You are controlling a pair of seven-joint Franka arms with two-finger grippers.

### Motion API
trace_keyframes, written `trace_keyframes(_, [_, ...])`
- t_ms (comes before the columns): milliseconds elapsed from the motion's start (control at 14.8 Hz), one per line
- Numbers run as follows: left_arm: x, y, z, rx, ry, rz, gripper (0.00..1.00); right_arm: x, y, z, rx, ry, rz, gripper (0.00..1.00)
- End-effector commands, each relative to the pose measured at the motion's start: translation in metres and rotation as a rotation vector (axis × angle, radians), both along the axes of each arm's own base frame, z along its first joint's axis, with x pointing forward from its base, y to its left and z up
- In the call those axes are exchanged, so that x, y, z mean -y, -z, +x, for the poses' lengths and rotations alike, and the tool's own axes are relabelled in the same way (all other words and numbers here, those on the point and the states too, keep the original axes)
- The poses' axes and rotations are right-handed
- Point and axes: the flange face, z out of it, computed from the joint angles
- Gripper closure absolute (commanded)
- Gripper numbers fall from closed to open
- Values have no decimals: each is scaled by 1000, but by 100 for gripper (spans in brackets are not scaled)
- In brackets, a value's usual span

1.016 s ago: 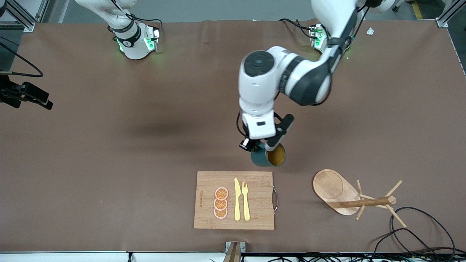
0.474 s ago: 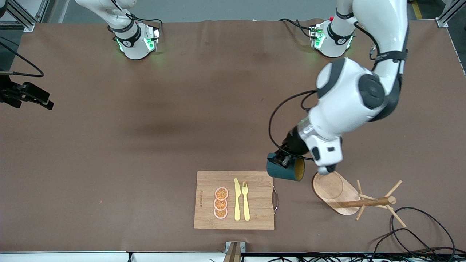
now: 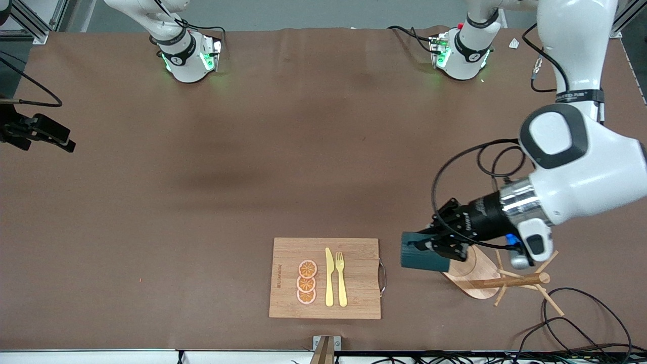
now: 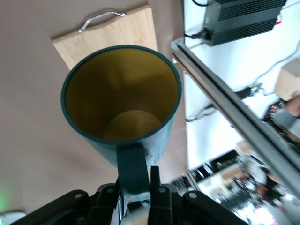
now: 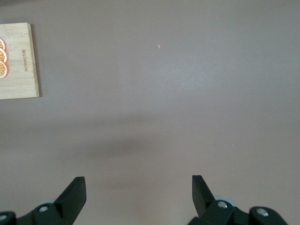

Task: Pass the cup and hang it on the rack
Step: 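Lower the mug handle onto a rack peg with the left gripper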

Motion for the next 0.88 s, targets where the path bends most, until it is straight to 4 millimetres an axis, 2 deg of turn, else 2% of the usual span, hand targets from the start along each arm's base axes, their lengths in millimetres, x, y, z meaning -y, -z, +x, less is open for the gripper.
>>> trace_keyframes(0, [-18,12,7,-1,-15,-89,98,-3,-3,-5,3,13,-10,0])
trace_keyframes(136, [-27,19,12,13,-12,-113,98,-3,-4,-6,5,13,-10,0])
trace_keyframes(271, [-27,28,14,47,25,-128,98,-4,-4,-6,5,11,-9,0])
trace_keyframes(610, [-72,48,18,86,135,-163,98,-3,-4,-6,6,14,-9,0])
trace_keyframes(813, [-92,61,17,82,181,-172,98,-4,-3,-5,5,11,-9,0])
